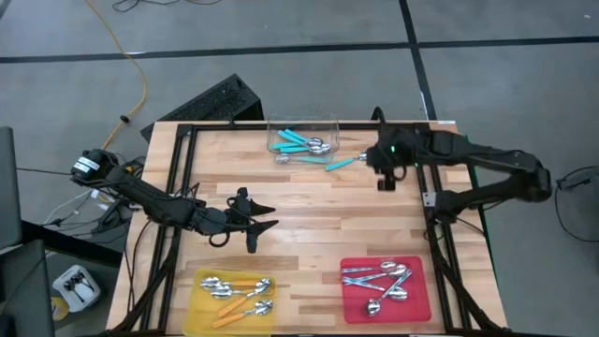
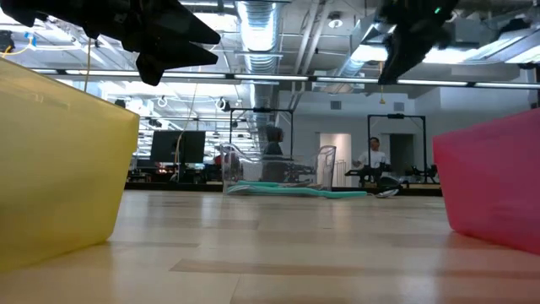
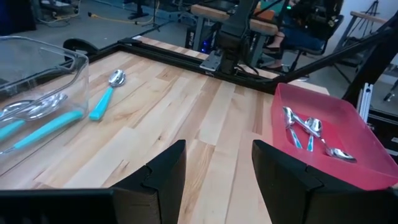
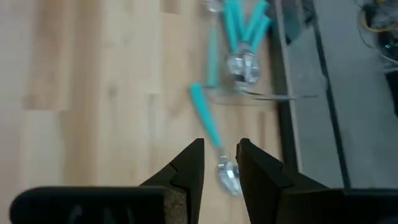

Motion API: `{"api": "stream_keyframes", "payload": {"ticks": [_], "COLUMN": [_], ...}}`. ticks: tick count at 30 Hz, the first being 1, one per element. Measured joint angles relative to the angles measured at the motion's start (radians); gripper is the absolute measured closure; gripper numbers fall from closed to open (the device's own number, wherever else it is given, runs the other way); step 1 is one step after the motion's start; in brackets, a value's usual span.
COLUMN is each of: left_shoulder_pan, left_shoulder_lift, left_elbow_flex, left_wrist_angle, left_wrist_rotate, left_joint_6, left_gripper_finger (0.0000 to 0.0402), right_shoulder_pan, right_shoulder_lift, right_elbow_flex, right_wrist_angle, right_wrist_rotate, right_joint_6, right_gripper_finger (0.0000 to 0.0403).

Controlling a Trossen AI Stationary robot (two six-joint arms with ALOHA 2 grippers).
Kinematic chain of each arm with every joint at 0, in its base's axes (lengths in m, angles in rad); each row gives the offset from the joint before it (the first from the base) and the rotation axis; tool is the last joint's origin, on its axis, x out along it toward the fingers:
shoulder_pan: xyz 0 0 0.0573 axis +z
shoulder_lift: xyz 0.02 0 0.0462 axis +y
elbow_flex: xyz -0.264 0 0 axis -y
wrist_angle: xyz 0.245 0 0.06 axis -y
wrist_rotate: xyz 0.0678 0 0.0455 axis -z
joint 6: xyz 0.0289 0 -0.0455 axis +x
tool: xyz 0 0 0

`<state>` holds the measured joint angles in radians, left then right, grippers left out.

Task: Sort silverware by color (type)
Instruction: Put the blue spoon into the transparent bin

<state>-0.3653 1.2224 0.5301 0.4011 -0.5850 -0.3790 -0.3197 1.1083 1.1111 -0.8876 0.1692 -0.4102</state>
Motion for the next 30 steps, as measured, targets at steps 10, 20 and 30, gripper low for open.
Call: {"api": "stream_keyframes", "payload": {"ticks": [10,20,30], "left_shoulder_pan": [0.000,0.000,0.001], "left_shoulder_lift": [0.000,0.000,0.000], "left_elbow_flex": [0.000,0.000,0.000], "left_wrist_angle": [0.000,0.000,0.000], "left_wrist_rotate": [-0.032,-0.040,-0.078], "left_joint_6": [0.011,0.045,0.053], "left_gripper_finger": [0.0235,0.0235,0.0235], "right_shoulder_pan": [-0.281,-0.304,-0.243], "right_shoulder_lift": [0.228,0.484,0.672], "right_elbow_flex": [-0.010,-0.010,0.079], "right_wrist_angle": [0.069,0.093,0.111], "right_wrist_rotate": [-0.167,-0.165,-0.088], "right_joint_6": [-0.174,-0.201,-0.157], "right_gripper_finger": [0.0262,0.0155,0.0147]}}
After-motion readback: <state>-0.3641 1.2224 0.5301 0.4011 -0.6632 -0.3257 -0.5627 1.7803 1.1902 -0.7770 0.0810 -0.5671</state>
